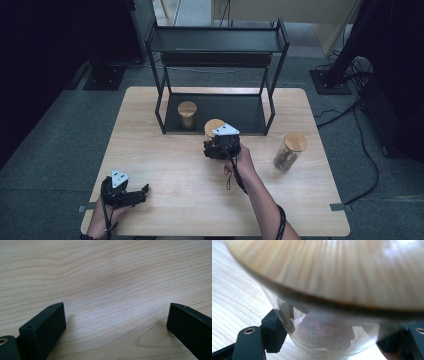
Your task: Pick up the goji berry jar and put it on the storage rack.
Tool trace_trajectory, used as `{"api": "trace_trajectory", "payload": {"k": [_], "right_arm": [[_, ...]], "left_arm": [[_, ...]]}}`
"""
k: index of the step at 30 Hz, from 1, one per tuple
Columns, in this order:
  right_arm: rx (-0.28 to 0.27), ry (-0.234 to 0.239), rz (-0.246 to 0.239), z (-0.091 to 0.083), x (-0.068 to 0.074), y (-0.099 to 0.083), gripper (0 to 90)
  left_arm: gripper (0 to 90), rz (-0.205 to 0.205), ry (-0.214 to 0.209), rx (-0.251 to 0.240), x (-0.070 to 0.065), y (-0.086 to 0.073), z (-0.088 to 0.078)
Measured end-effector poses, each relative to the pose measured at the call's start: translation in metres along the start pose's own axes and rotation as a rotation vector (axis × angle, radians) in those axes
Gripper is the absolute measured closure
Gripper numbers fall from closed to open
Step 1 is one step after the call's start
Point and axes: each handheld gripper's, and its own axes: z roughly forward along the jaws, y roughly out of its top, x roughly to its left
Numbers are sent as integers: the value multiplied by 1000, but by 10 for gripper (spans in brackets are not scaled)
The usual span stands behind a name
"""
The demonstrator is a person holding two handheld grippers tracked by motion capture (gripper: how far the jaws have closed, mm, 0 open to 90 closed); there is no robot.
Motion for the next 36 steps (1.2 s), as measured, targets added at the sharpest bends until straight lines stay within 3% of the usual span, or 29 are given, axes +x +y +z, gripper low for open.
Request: {"api": "trace_trajectory", "payload": {"k": [36], "right_arm": [[10,-32,14,20,-12,28,249]], "left_arm": [[25,-2,3,1,0,0,-1]]}}
